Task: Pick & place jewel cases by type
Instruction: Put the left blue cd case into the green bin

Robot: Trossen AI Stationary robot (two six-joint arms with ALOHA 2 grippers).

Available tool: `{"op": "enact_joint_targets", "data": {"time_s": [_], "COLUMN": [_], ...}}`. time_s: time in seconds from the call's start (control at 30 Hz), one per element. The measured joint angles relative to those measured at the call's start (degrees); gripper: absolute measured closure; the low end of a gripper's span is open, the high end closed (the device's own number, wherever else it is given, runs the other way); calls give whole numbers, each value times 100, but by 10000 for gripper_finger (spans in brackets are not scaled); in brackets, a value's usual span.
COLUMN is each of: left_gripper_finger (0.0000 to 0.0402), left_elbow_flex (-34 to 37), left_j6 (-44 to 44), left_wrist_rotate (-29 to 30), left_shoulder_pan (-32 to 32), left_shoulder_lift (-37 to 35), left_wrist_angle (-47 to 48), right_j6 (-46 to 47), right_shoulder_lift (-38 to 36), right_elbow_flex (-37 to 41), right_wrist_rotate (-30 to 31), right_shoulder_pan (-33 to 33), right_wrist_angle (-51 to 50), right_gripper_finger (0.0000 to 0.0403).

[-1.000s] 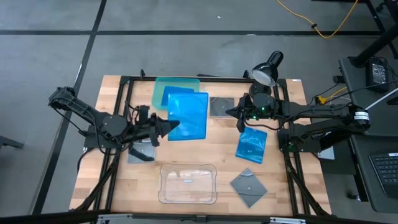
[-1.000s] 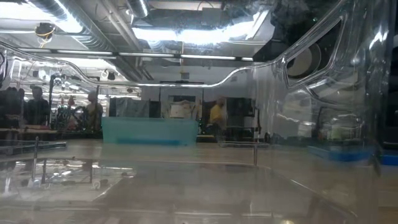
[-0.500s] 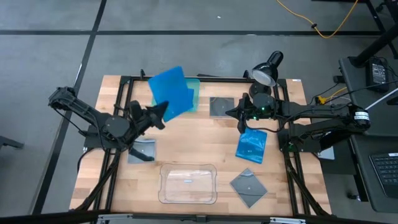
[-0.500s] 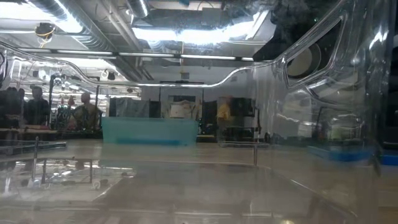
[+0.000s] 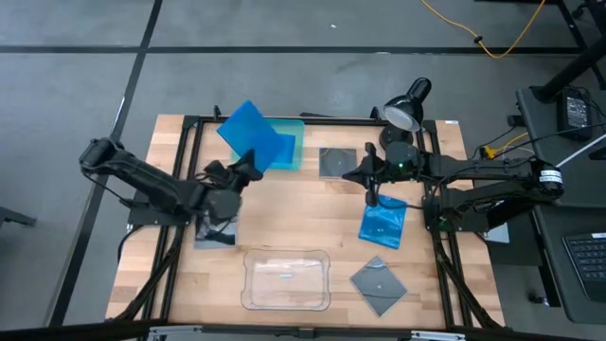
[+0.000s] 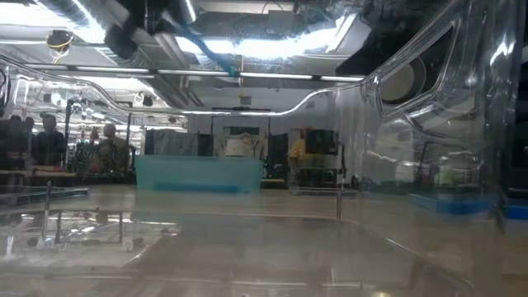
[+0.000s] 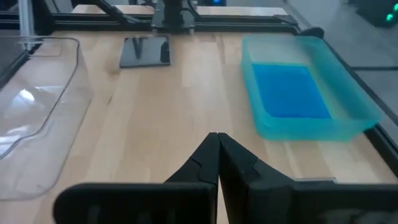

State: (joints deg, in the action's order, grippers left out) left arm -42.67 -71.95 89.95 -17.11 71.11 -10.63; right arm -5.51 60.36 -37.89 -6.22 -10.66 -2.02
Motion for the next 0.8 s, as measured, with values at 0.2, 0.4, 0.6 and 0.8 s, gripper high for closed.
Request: {"op": "enact_joint_targets", "data": {"time_s": [0.2, 0.4, 0.6, 0.8], "left_gripper_finger": [382, 382, 382, 382], "left_elbow_flex": [2, 2, 1, -312], "left_j6": [-1099, -1531, -1539, -1540], "left_wrist_rotate": [5, -9, -155, -31], "left_shoulder_pan": [760, 1314, 1717, 1931], "left_shoulder_lift": [899, 1699, 2375, 3126], "left_wrist_angle": [-76, -712, -1525, -1915], "right_j6": [-555, -1158, -1311, -1326], "right_shoulder_lift": [0, 0, 2, 0], "right_elbow_flex": [-105, -467, -932, -1336], "right_wrist_rotate": [-11, -229, -1036, -1765], "right_shoulder_pan": [-99, -581, -1198, -1674], "right_wrist_angle": [72, -207, -558, -741], "right_gripper_finger": [393, 393, 393, 393]}}
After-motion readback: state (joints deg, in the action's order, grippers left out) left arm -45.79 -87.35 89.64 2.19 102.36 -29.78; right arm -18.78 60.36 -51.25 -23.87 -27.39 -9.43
